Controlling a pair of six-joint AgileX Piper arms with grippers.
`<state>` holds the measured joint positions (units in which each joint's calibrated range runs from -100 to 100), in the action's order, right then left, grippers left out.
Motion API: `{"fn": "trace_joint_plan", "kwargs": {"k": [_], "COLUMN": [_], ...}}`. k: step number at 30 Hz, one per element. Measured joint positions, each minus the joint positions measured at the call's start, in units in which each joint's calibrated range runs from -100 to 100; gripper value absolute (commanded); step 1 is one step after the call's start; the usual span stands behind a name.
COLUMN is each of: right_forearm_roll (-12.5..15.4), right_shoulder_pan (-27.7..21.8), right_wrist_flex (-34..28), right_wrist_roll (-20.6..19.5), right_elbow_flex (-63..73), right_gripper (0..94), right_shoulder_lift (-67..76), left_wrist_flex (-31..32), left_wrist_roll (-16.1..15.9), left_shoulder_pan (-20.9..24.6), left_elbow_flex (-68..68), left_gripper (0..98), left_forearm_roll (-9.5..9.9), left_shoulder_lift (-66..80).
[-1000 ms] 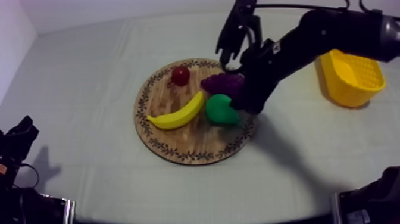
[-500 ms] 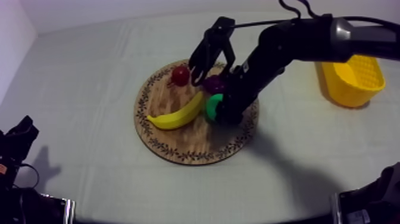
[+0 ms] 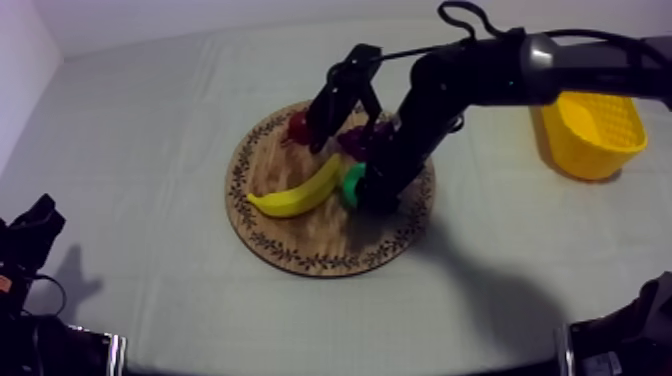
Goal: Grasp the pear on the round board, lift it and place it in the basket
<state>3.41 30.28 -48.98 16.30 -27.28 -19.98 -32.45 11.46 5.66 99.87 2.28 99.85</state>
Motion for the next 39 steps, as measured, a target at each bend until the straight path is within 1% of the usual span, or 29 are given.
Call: {"fn": "trace_joint_plan", "kwargs": {"k": [13, 16, 21, 24, 29, 34, 37, 39], "right_forearm_roll": [-0.68, -0.75, -0.75, -0.75, -0.18, -0.21, -1.49, -2.82], "right_shoulder_pan": [0.25, 0.34, 0.4, 0.42, 0.19, -1.4, -2.79, -4.25], "right_wrist_flex": [-0.39, -0.7, -0.86, -0.68, -0.32, 2.12, 3.1, 4.85], "right_wrist_roll": [-0.35, -0.28, -0.22, -0.22, 0.09, 0.71, 0.43, -0.64], "right_elbow_flex": [2.6, 3.14, 3.78, 3.91, 2.5, -0.16, -1.98, -3.04], "right_gripper": [53.0, 47.4, 31.4, 26.3, 22.4, 21.4, 21.1, 20.8], "right_shoulder_lift": [-4.39, -5.25, -5.96, -6.09, -4.25, 1.61, 6.91, 11.02], "left_wrist_flex": [0.0, 0.0, 0.0, 0.0, 0.0, 0.0, 0.0, 0.0], "left_wrist_roll": [0.0, 0.0, 0.0, 0.0, 0.0, 0.0, 0.0, 0.0], "left_shoulder_pan": [0.0, 0.0, 0.0, 0.0, 0.0, 0.0, 0.0, 0.0], "left_elbow_flex": [0.0, 0.0, 0.0, 0.0, 0.0, 0.0, 0.0, 0.0], "left_gripper": [0.1, 0.1, 0.1, 0.1, 0.1, 0.1, 0.1, 0.1], "left_forearm_roll": [0.0, 0.0, 0.0, 0.0, 0.0, 0.0, 0.0, 0.0], "left_shoulder_lift": [0.0, 0.0, 0.0, 0.0, 0.0, 0.0, 0.0, 0.0]}}
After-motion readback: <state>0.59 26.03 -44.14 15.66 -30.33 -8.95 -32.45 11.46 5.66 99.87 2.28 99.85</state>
